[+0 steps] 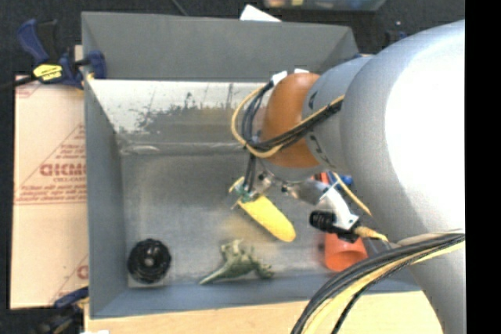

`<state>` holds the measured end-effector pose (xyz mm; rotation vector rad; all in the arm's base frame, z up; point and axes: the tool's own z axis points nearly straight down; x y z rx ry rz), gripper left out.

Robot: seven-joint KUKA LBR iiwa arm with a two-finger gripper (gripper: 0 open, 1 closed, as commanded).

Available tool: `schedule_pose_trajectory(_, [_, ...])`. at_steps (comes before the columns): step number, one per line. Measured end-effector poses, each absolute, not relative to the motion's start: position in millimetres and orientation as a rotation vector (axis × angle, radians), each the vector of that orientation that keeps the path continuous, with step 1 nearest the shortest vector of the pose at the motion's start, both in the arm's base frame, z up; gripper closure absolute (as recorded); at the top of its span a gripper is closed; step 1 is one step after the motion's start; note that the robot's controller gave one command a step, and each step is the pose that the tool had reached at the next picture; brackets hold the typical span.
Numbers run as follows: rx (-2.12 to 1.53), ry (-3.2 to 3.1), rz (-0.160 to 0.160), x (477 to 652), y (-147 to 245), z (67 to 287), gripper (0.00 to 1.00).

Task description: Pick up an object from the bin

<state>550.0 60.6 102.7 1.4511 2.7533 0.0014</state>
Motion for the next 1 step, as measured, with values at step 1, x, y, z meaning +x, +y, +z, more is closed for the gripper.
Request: schedule_pose_trajectory(1, [1.405, 2.779, -0.003, 535.3, 52.4, 81.0, 1.0])
